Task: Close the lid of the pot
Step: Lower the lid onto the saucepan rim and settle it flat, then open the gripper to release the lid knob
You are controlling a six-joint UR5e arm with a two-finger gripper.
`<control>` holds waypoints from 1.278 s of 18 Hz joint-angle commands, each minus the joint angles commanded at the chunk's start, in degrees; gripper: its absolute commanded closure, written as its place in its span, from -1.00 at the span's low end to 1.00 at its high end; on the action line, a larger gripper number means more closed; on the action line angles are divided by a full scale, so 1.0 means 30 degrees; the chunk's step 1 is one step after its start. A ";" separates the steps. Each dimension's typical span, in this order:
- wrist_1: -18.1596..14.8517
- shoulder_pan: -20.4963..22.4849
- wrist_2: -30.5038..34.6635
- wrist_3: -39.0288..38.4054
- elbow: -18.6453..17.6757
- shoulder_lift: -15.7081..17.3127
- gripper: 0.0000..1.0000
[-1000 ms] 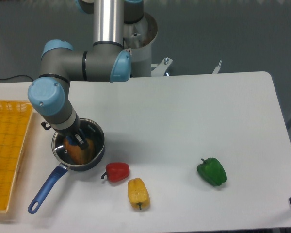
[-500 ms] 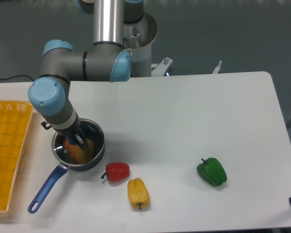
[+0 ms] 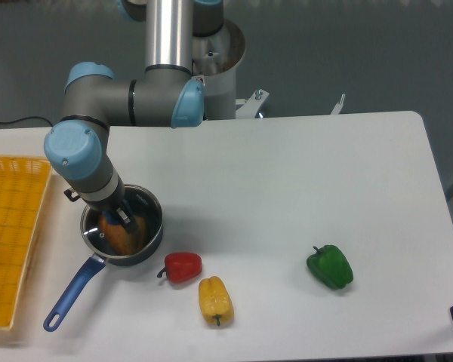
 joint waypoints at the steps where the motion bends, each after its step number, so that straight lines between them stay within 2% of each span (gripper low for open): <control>1: 0.0001 -0.0029 0.0000 0.0000 0.0000 0.0029 -0.73; 3: 0.0030 -0.0029 -0.0029 0.0000 0.0000 0.0000 -0.99; 12: -0.0116 0.0205 -0.0117 0.0029 0.0263 0.0175 -1.00; 17: -0.0321 0.1492 -0.0292 0.0175 0.0995 0.1111 -1.00; 21: -0.0761 0.3099 -0.0175 0.2948 0.1112 0.1346 -1.00; 23: -0.0761 0.4301 -0.0146 0.5116 0.1114 0.2048 -1.00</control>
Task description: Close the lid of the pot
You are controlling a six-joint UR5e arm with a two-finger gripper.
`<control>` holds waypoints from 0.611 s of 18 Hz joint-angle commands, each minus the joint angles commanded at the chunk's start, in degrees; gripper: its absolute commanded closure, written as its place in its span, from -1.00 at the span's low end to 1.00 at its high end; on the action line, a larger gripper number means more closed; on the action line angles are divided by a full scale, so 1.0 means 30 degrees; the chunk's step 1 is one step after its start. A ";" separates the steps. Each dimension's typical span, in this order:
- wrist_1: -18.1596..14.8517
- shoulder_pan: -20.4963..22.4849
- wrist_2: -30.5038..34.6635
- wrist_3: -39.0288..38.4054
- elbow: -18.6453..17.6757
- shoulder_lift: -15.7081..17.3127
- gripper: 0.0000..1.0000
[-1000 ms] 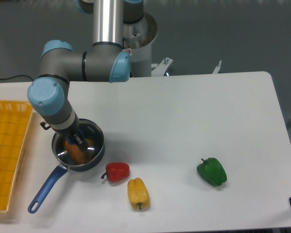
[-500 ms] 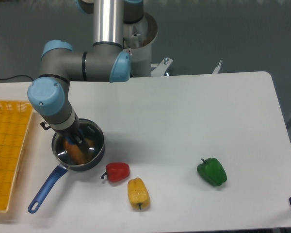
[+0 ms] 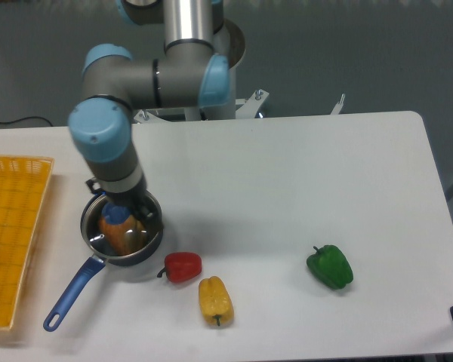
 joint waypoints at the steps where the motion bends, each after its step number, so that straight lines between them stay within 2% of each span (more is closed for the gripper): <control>1: 0.0000 0.0644 0.0029 0.0997 -0.0029 0.0090 -1.00; 6: -0.0204 0.3691 0.0204 0.5218 -0.0147 0.0120 -1.00; 9: -0.0352 0.5012 0.1606 0.7825 -0.0350 0.0266 -1.00; 11: -0.0352 0.5977 0.1700 0.9028 -0.0440 0.0296 -1.00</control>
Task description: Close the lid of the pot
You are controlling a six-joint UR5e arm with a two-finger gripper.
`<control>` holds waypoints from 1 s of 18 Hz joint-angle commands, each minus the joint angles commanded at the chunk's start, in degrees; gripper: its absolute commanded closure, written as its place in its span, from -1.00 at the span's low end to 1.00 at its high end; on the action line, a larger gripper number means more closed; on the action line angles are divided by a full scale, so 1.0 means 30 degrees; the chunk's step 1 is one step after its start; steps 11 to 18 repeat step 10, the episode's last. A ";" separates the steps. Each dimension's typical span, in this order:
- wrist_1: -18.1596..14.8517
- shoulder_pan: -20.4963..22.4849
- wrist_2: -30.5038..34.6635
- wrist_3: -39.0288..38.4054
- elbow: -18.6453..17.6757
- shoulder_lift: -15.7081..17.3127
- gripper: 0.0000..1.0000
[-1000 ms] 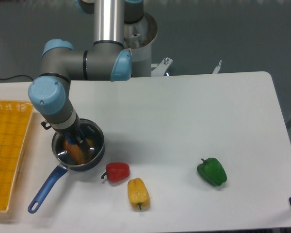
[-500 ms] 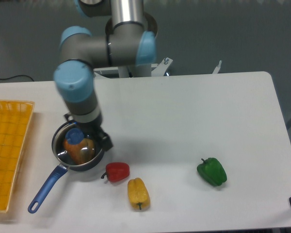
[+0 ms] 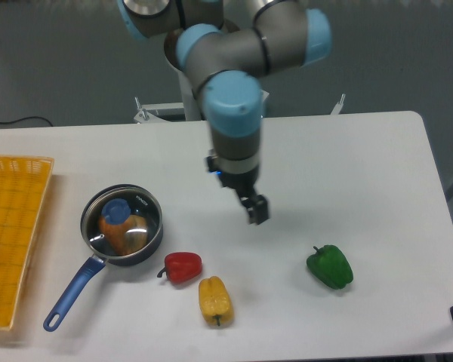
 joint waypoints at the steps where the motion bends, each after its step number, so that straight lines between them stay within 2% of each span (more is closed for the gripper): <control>1: 0.0000 0.0498 -0.0087 0.0644 0.0000 0.0087 -1.00; 4: 0.0000 0.1701 -0.0380 0.2549 0.0000 0.0117 -1.00; 8: 0.0000 0.2581 -0.0615 0.3345 -0.0116 0.0117 -1.00; 10: 0.0029 0.2583 -0.0645 0.3345 -0.0555 0.0438 -1.00; 18: 0.0029 0.2583 -0.0645 0.3345 -0.0555 0.0438 -1.00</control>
